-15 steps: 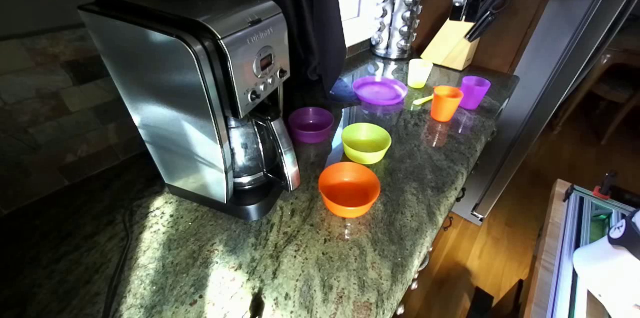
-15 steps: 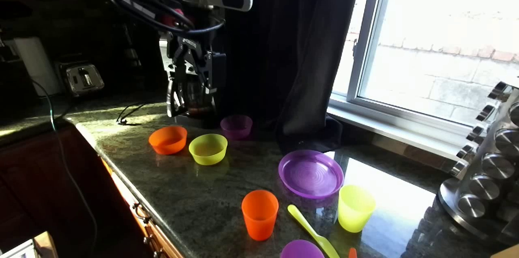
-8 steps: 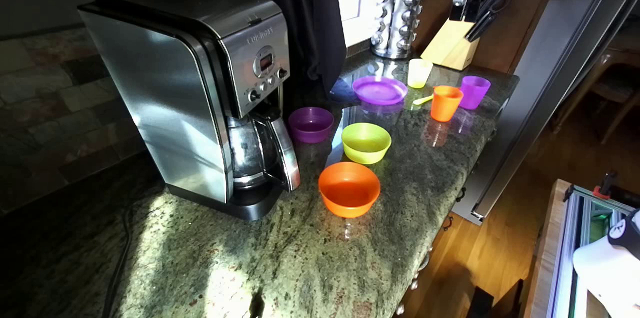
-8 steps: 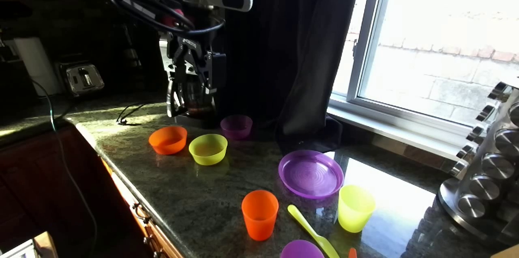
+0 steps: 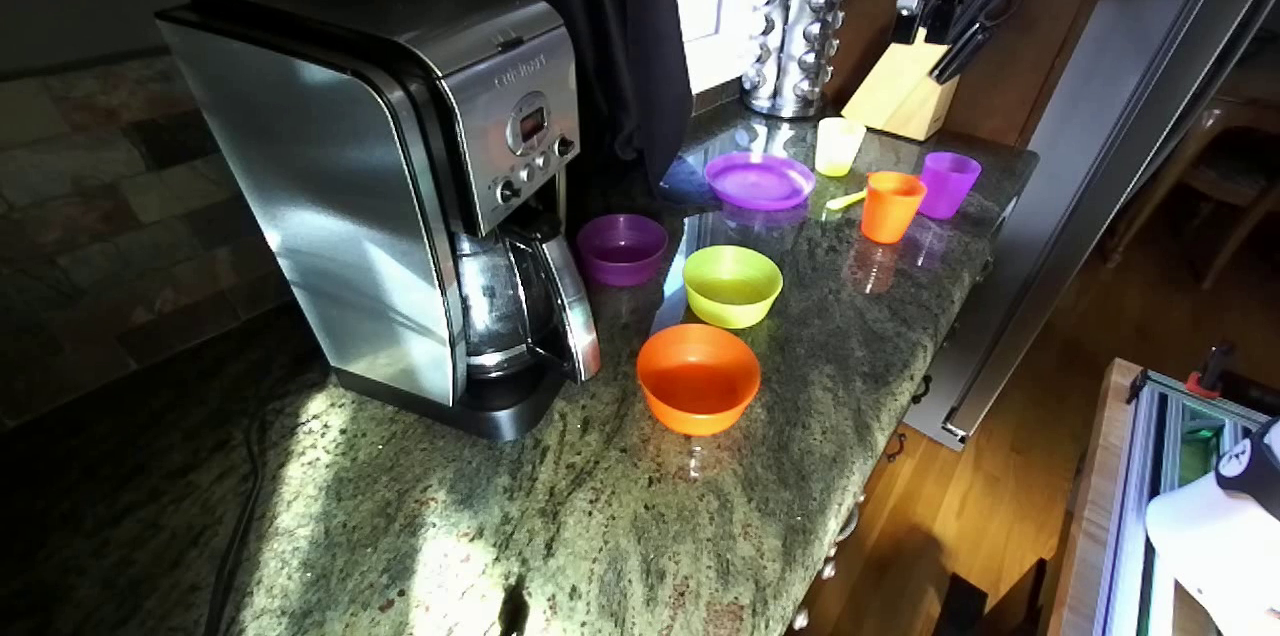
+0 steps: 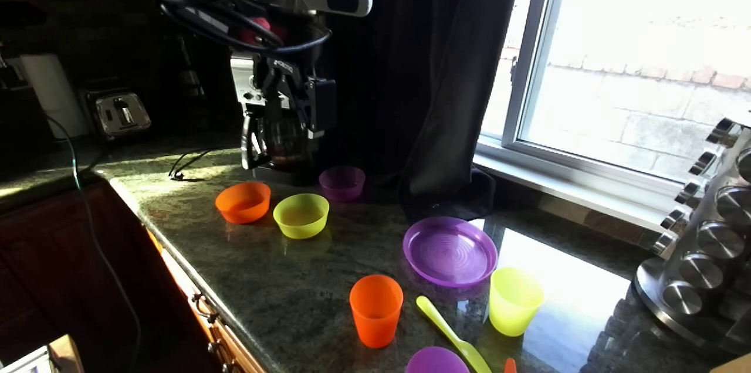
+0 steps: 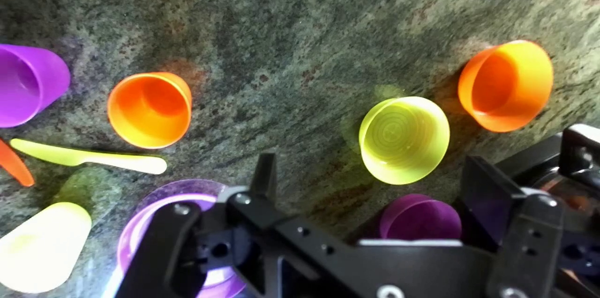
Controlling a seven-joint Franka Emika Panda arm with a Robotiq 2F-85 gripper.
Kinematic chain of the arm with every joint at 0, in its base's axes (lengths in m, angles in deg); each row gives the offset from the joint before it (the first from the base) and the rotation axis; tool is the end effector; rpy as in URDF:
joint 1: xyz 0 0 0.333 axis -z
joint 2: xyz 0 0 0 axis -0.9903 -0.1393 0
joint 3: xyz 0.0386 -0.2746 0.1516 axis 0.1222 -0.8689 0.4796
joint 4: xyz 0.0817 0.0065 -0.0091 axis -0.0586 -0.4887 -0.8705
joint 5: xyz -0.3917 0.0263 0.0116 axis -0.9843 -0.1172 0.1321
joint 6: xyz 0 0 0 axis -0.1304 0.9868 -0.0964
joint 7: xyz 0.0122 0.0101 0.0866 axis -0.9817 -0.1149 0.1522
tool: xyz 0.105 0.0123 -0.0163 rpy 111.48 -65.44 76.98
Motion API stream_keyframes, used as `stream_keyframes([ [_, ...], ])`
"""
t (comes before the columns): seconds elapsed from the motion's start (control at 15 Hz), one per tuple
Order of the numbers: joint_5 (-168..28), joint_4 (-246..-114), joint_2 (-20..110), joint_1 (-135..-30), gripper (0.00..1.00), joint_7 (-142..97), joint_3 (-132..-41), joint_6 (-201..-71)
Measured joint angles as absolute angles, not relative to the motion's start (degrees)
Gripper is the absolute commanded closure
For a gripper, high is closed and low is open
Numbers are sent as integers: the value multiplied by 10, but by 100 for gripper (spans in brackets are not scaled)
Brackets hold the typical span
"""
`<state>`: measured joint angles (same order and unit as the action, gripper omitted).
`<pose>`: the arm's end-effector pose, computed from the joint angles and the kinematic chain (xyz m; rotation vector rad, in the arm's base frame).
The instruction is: Place the green cup in the bowl and place the green knife on the green bowl
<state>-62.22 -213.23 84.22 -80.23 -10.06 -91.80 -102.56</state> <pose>0.4243 -0.0810 0.5399 -2.9941 0.0963 0.0145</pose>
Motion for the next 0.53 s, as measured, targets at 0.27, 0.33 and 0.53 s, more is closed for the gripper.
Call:
stream_keyframes([
  [0.27,-633,-2192,843,-779,0,-106,-917,-1176],
  [0.33,-635,-2207,843,-775,0,-105,-917,-1207],
  [0.53,-639,-2243,843,-764,0,-105,-918,-1264],
])
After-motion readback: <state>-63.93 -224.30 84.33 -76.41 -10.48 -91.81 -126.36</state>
